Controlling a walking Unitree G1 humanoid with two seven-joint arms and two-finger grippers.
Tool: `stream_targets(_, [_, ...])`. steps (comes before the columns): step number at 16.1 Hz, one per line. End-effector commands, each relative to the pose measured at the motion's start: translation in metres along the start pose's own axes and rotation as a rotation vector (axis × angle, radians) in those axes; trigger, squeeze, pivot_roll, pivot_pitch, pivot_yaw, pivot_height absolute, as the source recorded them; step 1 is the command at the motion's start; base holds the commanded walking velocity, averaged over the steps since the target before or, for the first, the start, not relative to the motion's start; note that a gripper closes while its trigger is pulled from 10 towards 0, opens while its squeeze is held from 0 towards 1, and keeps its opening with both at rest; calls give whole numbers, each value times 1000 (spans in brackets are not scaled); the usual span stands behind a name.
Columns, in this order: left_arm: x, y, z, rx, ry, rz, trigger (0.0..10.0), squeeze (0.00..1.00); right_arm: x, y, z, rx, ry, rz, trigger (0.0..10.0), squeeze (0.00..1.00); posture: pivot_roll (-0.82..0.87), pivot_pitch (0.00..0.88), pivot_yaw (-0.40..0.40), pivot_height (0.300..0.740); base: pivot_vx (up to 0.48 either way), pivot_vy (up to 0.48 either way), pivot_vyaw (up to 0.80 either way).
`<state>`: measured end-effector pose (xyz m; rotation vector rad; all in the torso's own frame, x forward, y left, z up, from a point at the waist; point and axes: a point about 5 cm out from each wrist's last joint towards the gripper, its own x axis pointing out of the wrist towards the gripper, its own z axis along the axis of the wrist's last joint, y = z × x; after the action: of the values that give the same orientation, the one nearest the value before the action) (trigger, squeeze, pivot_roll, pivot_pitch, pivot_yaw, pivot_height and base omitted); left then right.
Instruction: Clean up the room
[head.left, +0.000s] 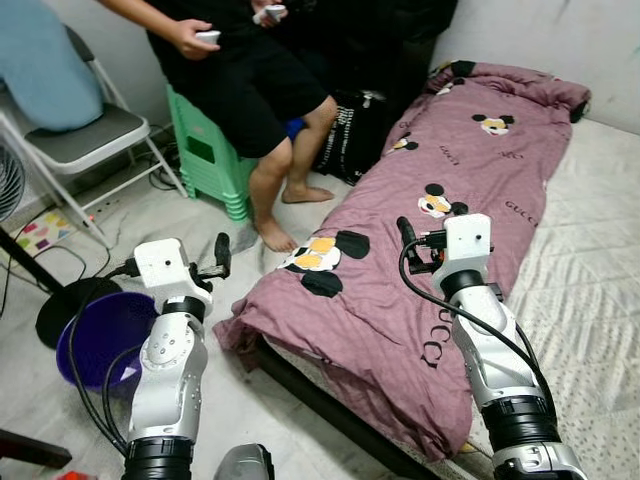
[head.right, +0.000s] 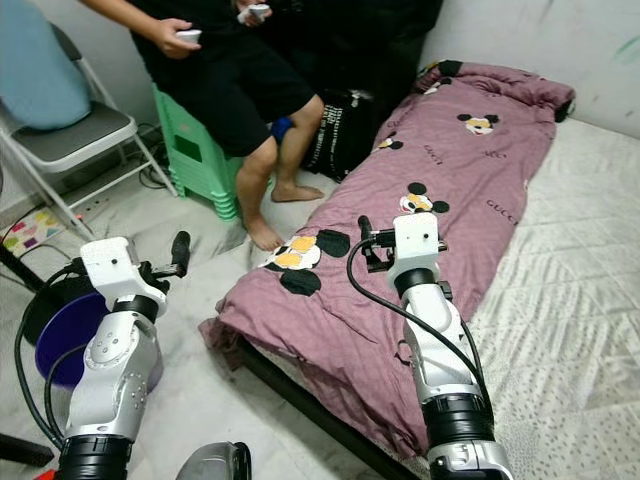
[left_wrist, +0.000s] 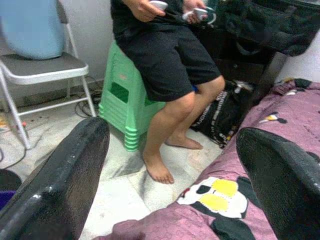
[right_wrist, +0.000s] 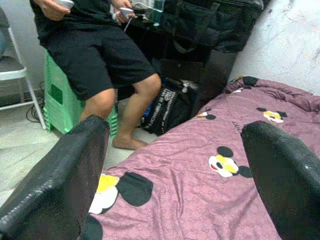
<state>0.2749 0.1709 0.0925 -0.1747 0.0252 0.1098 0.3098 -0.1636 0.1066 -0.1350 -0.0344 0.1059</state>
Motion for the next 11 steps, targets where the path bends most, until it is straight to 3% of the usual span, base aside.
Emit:
stream_targets(1, [-1, 5, 0, 3, 0, 18, 10000, 0, 4, 3, 5, 3, -19, 11, 10000, 0, 12, 0, -2, 740, 0, 304, 0])
stream_targets(11, [1, 1, -1, -7, 3, 15, 10000, 0, 2, 2, 3, -1, -12, 25, 10000, 0, -1, 0, 0, 740, 0, 480, 0])
